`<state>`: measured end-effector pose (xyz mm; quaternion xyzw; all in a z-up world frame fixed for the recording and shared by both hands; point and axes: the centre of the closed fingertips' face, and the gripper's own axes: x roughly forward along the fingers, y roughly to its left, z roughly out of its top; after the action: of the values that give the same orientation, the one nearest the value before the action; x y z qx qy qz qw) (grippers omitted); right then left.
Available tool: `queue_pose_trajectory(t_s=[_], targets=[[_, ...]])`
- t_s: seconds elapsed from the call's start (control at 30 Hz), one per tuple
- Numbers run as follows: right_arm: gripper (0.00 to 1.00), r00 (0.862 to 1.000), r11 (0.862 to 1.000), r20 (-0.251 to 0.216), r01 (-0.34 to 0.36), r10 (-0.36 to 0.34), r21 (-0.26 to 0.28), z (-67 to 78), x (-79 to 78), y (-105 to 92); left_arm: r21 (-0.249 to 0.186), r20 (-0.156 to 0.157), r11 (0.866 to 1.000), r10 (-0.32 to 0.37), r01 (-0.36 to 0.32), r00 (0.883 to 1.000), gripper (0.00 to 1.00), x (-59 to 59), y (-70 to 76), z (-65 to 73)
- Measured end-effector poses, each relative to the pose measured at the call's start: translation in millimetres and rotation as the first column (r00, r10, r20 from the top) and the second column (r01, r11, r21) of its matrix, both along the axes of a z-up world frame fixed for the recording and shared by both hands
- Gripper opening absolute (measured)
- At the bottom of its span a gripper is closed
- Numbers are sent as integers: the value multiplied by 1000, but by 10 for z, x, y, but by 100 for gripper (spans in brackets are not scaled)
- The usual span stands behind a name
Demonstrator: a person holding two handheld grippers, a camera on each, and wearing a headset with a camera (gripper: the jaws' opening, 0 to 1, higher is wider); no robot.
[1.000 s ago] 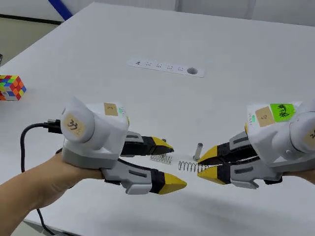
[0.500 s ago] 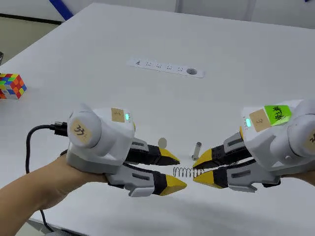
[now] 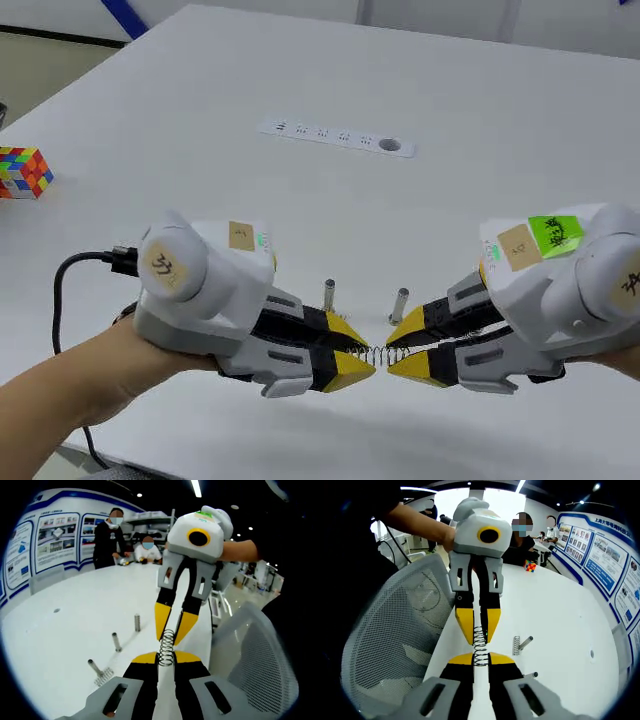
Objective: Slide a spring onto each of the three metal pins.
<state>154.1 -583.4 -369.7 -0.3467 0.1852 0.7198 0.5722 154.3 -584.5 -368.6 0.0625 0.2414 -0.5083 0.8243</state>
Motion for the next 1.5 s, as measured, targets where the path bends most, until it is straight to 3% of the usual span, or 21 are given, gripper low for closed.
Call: queue_pose_trajectory(t_s=[0.23,0.57,0.63,0.77,0.83,1.33,1.47,1.5], targets=[[11,999,999,6,-34,34,-10,-28,-30,-19,41,29,998,-53,52,998,10,-40,-35,-3],[12,1000,1000,1,-9,9,-12,-68,80,-112,37,49,998,-47,46,998,10,-11,-12,74],[11,1000,1000,-26,11,-11,5,-55,81,-106,22,47,999,-49,48,998,10,-17,-12,101],[11,997,998,-81,22,-18,52,8,37,-73,36,52,998,-55,53,997,10,-19,-6,91],[11,996,998,-82,23,-18,57,22,53,-80,38,57,998,-56,54,997,10,-19,-1,94],[12,976,986,-217,56,-21,155,269,-46,43,51,82,997,-66,62,994,10,-17,16,101],[11,982,986,-189,46,-15,162,286,-42,74,60,93,996,-65,59,994,10,2,21,104],[11,979,983,-204,58,-22,171,303,-44,86,58,91,997,-63,58,994,10,3,25,104]])
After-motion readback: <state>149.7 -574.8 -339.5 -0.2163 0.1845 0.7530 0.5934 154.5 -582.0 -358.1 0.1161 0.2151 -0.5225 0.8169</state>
